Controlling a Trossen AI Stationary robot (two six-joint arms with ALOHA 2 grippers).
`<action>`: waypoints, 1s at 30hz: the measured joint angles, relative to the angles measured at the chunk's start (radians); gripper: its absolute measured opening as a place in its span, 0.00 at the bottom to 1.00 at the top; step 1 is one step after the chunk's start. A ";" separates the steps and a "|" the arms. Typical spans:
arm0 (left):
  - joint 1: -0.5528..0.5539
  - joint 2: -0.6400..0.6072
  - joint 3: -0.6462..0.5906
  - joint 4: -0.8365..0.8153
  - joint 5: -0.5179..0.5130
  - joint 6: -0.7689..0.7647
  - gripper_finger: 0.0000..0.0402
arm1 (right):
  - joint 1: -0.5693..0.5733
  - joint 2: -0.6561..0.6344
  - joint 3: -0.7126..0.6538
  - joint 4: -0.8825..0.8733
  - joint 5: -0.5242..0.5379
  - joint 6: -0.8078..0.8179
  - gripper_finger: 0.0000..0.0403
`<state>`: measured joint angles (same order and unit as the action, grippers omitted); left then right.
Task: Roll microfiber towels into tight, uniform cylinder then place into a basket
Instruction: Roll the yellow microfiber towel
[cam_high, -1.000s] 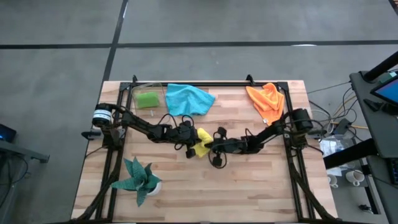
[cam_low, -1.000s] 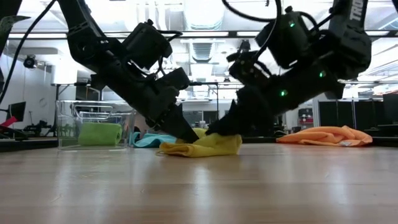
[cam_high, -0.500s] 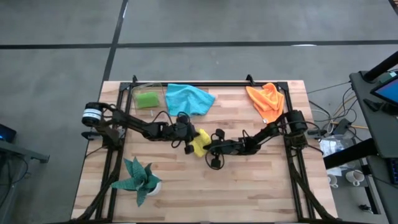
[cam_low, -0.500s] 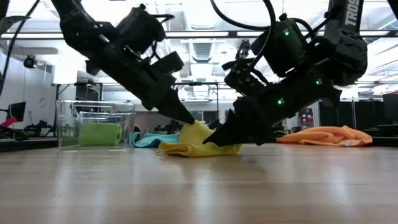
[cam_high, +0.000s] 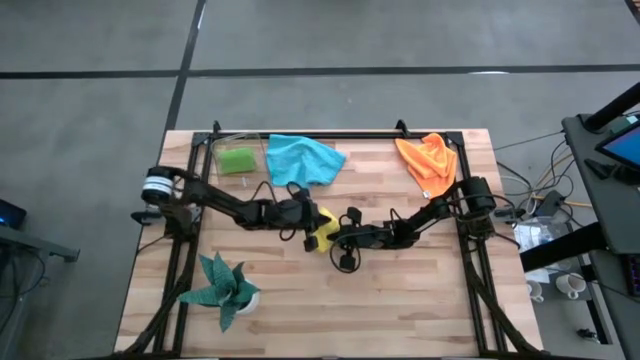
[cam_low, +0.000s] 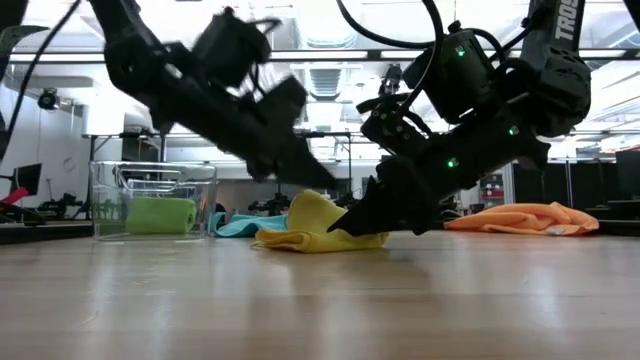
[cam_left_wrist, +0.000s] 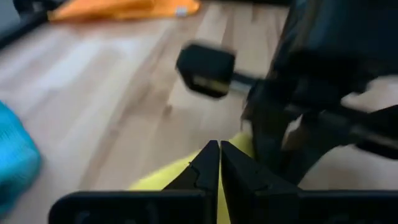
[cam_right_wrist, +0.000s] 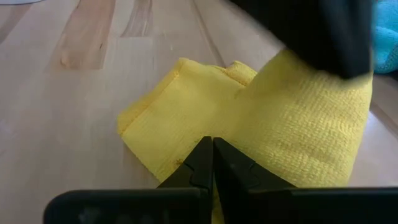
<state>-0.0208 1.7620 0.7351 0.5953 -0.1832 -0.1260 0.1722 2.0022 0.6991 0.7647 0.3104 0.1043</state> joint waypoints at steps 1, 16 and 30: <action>0.000 0.021 0.005 0.002 0.003 -0.006 0.00 | 0.000 0.000 0.000 0.000 0.000 0.000 0.02; -0.001 0.101 -0.022 0.004 -0.074 -0.010 0.00 | -0.001 0.001 -0.001 0.000 0.005 -0.003 0.02; -0.026 0.070 -0.029 -0.007 -0.604 0.220 0.00 | -0.002 0.001 -0.002 -0.003 0.008 -0.003 0.02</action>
<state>-0.0467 1.8318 0.7063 0.5881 -0.7871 0.0943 0.1707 2.0033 0.6971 0.7620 0.3186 0.1017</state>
